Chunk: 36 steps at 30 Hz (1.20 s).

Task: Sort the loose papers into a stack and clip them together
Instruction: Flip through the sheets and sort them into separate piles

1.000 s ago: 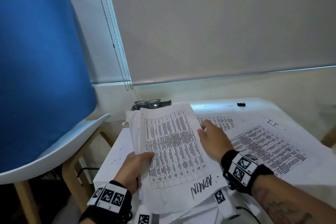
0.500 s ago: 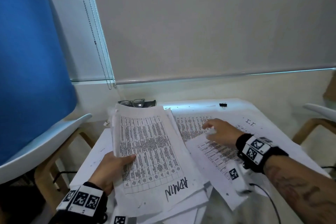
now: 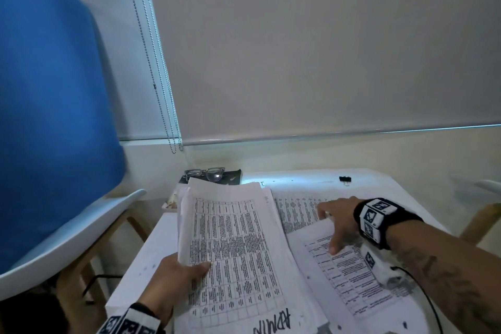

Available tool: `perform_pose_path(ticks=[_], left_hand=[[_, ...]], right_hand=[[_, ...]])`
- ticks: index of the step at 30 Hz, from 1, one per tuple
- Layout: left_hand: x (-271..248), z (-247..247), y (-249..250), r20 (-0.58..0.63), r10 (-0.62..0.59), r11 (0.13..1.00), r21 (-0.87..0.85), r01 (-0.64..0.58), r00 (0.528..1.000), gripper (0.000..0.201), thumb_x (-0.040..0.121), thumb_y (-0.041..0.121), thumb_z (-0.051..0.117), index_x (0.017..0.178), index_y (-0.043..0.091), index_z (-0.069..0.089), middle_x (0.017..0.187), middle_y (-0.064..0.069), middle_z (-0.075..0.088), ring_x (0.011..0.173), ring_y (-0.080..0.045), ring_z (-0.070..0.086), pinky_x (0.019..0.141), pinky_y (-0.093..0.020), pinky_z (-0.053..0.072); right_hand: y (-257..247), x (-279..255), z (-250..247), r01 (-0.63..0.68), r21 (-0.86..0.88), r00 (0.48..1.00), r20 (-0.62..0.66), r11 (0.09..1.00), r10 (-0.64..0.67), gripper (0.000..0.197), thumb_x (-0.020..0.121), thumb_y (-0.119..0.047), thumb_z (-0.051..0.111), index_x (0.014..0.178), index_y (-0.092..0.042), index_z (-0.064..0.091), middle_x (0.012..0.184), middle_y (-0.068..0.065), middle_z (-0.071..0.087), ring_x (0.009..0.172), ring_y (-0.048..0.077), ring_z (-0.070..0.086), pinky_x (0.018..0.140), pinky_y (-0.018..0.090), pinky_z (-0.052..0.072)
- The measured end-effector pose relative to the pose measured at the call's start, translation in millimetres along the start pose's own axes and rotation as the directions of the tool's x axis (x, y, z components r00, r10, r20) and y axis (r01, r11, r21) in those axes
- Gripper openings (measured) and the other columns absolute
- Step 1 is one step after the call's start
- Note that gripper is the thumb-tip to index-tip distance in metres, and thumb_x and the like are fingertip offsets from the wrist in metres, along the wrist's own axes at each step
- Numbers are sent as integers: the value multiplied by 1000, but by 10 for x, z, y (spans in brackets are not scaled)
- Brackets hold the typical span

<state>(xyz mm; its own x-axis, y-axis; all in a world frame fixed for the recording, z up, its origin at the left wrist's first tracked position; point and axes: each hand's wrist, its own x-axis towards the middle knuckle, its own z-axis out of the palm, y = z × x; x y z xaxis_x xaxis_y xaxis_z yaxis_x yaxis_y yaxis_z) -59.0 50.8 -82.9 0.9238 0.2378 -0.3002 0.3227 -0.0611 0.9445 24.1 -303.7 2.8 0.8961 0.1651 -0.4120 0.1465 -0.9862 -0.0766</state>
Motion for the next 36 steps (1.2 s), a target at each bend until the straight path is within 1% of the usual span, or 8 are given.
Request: perform_pose_path(ticks=[3,5,12,18,23,31,33,36], left_hand=[[1,-1,10,26,-5,1000,-20,6,1000,23,79,2,79,98,-7,70,100,-39,69,100,-60,63,80,-72,52],[-19,-6,30,29,1,1000,-5,-1,1000,23,81,5,78,99,-5,70,97,-34,73,99,-57,66,80,-70,53],[-49,-2,59,37,11,998,-68,-9,999,16,92,2,63,106,-6,67,97,-26,77,94,-46,72,85,-60,57],[22,-44,14,27,-36,997,-62,38,999,21,94,4,61,111,-7,65,106,-31,73,105,-54,65,90,-69,51],[-8,-33,50,20,-38,997,-67,39,999,22,96,4,56,113,-7,65,104,-27,75,98,-46,71,90,-61,55],[-156,-10,172,43,-28,971,-237,38,999,39,98,45,51,117,16,69,111,-11,76,108,-31,68,106,-48,45],[-214,13,192,22,-15,995,-94,17,1000,38,86,45,69,110,16,73,103,-10,79,99,-36,72,99,-46,51],[-266,68,179,-69,63,983,178,-50,996,26,83,30,76,96,7,74,81,-7,78,77,-30,73,65,-28,53]], right_hand=[[77,24,-74,42,-117,996,-73,992,-51,25,81,-36,76,86,-25,54,92,-9,57,88,16,51,80,27,38],[239,23,-177,52,-111,985,-158,992,-69,31,87,-28,69,70,-22,44,75,-9,46,79,17,47,64,25,34],[722,-580,-990,88,-49,865,-491,995,-101,36,90,-29,69,66,-17,45,69,0,51,68,26,50,63,36,33],[708,-910,-1250,293,451,711,-692,843,123,19,91,-27,69,85,-10,67,74,5,64,62,20,53,62,30,37],[402,-433,-715,374,789,824,-524,488,216,21,93,-3,63,112,4,66,77,9,74,50,10,68,54,27,59],[-636,-103,438,287,838,891,-411,464,193,20,99,-18,55,116,-13,65,108,5,67,88,22,66,78,32,55],[-858,-106,578,298,856,920,-376,423,112,32,101,-22,51,131,-14,60,123,4,68,110,28,66,96,41,54],[-931,-122,580,317,757,922,-387,571,1,32,101,-39,49,109,-15,68,103,8,71,93,25,67,83,39,53]])
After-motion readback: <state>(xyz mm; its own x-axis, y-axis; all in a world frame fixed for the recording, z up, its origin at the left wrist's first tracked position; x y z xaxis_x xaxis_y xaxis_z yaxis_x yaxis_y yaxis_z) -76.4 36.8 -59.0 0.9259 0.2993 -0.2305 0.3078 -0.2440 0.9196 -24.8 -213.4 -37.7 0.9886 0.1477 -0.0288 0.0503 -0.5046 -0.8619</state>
